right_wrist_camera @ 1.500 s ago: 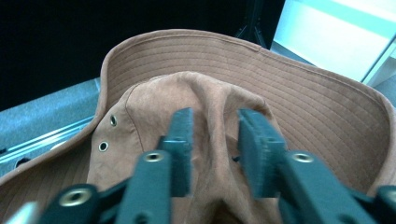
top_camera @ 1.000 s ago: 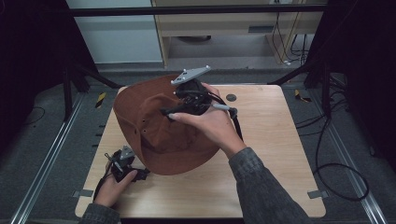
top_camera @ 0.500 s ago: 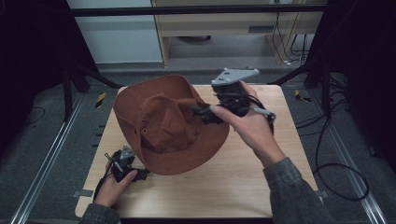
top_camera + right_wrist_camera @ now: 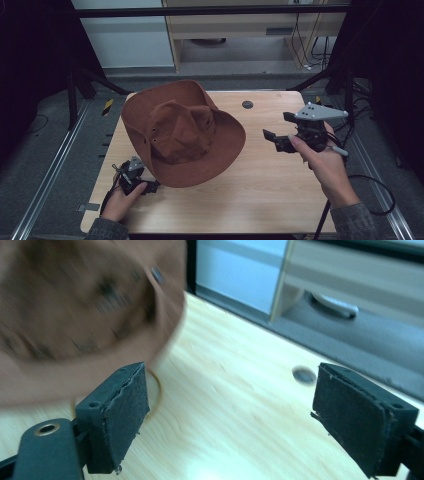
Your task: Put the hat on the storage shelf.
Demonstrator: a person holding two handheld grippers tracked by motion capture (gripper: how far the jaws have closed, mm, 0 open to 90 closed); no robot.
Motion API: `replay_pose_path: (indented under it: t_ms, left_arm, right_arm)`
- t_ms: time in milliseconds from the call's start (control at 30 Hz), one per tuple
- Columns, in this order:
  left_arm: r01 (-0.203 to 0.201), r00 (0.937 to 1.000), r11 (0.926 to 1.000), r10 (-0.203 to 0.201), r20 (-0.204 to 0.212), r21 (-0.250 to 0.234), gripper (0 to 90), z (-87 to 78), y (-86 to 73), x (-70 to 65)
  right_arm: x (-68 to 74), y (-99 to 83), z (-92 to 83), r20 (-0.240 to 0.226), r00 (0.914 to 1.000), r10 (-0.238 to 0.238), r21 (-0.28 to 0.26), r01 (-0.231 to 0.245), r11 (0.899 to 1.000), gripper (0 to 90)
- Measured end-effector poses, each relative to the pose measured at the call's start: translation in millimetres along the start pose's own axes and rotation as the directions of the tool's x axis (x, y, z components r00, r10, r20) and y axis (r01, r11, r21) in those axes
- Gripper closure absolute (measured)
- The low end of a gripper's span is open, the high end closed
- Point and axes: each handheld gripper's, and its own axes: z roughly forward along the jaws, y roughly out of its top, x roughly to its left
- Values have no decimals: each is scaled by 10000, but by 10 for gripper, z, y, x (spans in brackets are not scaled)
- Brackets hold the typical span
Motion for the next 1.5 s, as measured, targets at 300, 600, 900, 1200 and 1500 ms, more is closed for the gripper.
replay_pose_path:
  t_ms: [300, 600, 900, 1200, 1500]
  left_arm:
    - [6, 10000, 10000, -6, -8, -5, 0, 0, 0, -1]
    - [9, 10000, 10000, -9, -7, -5, 0, 0, -1, -1]
    - [11, 10000, 10000, -11, -7, -6, 0, 0, -1, -1]
    - [7, 10000, 10000, -7, -9, -4, 0, 0, 0, -1]
    - [10, 10000, 10000, -10, -8, -6, 0, 0, -1, -1]
  right_arm:
    - [-162, -760, 234, 425, 9985, 338, 1201, -387, 9920, 151]
    - [-225, -1321, 534, 652, 9945, 822, 2041, -940, 9744, 153]
    - [-278, -1695, 708, 835, 9776, 1934, 2021, -2067, 9573, 174]
    - [-271, -1791, 853, 1104, 9704, 2147, 2036, -2335, 9508, 137]
    - [-264, -1848, 977, 1507, 9618, 2284, 2142, -2573, 9423, 121]
